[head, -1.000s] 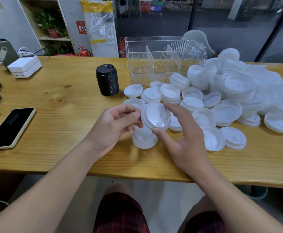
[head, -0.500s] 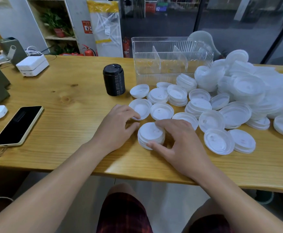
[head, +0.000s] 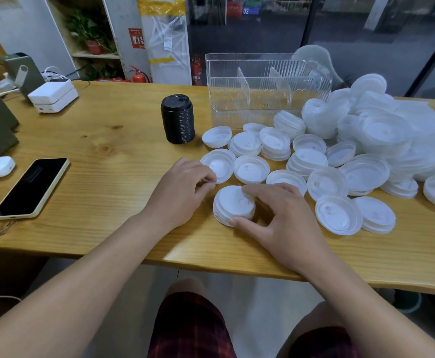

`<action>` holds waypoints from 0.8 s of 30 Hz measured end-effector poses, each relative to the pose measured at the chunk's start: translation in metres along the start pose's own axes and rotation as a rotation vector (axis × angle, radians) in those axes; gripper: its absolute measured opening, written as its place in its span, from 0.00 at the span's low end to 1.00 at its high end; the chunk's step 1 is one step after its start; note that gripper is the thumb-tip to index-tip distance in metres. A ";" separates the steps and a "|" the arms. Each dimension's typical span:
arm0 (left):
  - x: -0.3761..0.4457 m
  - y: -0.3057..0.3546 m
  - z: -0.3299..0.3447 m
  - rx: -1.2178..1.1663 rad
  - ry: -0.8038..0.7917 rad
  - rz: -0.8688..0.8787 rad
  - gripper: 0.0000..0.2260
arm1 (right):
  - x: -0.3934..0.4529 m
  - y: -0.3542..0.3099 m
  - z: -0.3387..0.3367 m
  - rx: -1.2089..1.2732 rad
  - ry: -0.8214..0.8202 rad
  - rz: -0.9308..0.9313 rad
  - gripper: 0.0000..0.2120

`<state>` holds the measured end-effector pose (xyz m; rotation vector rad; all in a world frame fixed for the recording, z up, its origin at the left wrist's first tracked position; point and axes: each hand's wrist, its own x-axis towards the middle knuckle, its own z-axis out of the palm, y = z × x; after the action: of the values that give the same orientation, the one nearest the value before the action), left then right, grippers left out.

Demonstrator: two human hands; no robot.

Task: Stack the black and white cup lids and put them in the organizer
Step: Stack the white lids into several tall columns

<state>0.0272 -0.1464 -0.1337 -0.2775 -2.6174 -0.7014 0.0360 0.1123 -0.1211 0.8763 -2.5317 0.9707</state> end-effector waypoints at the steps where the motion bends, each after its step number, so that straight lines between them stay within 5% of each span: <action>1: 0.000 0.000 0.000 -0.001 0.001 0.000 0.02 | 0.000 0.001 0.001 -0.016 -0.004 -0.022 0.27; 12: -0.004 0.007 -0.008 -0.105 0.075 -0.069 0.03 | -0.002 0.001 0.004 -0.060 -0.065 -0.033 0.28; 18: 0.000 0.023 -0.023 -0.737 0.172 -0.289 0.03 | 0.000 0.000 -0.003 0.098 0.072 0.082 0.30; 24: -0.002 0.055 -0.025 -1.180 0.016 -0.371 0.05 | 0.002 0.000 -0.006 0.271 0.153 0.114 0.28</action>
<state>0.0536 -0.1120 -0.0912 -0.0910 -1.9249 -2.2830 0.0354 0.1157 -0.1156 0.7014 -2.3776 1.3858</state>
